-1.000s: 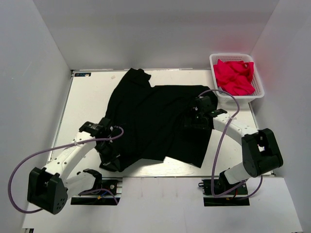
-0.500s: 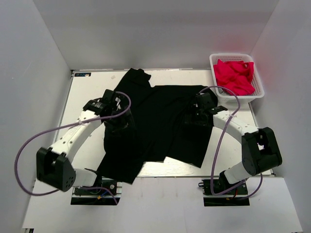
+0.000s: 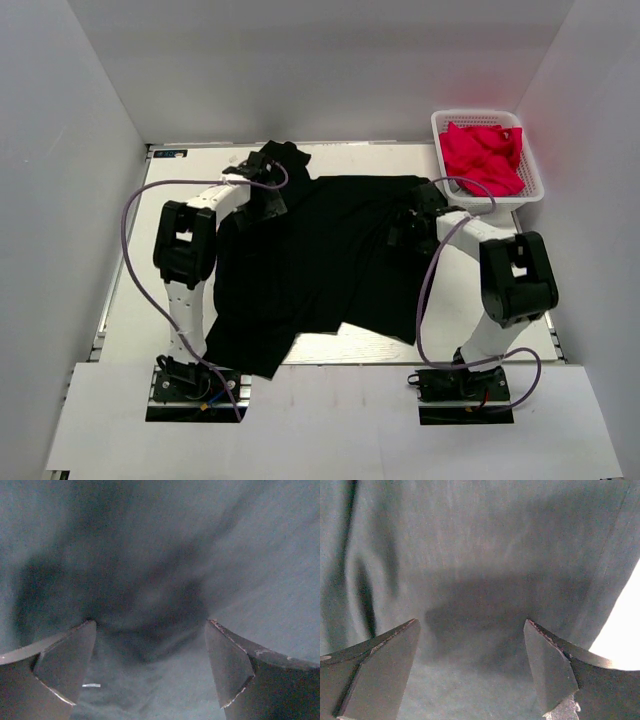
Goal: Fold and stack the t-shirts
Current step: Flatten out the tshirt
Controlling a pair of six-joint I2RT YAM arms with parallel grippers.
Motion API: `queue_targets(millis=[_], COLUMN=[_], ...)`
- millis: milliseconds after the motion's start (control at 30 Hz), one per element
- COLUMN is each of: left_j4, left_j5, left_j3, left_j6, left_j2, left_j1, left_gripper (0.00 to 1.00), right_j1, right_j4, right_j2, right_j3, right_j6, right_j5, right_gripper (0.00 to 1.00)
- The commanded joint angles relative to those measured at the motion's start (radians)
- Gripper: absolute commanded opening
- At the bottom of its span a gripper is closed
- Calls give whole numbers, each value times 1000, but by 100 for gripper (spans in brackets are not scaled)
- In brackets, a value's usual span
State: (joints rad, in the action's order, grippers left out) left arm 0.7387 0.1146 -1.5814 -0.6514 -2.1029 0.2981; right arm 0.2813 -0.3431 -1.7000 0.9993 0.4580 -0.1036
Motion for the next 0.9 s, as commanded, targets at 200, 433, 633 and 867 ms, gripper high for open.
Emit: queue_targets(millis=[200,433,633,867], left_j4=[-32,-116,-226,-390], left_j5=[68,54,31,-245], left_j3=[-322,-454,-569,-614], left_j6=[61,179,229,314], left_j2=[-261,-324,-374,-295], left_j1=[-134,-209,-250,-260], left_gripper=[100,100,100,100], right_j1=[-31,-42,-53,-31], right_j4=[-77,-181,-189,-175], right_j2=[-280,-535,-596,-410], right_j3=[283,646,846,810], right_j6=[-51,-148,-257,-331], right_j5=[-39,-76,-82,-12], right_gripper=[90,90,90,90])
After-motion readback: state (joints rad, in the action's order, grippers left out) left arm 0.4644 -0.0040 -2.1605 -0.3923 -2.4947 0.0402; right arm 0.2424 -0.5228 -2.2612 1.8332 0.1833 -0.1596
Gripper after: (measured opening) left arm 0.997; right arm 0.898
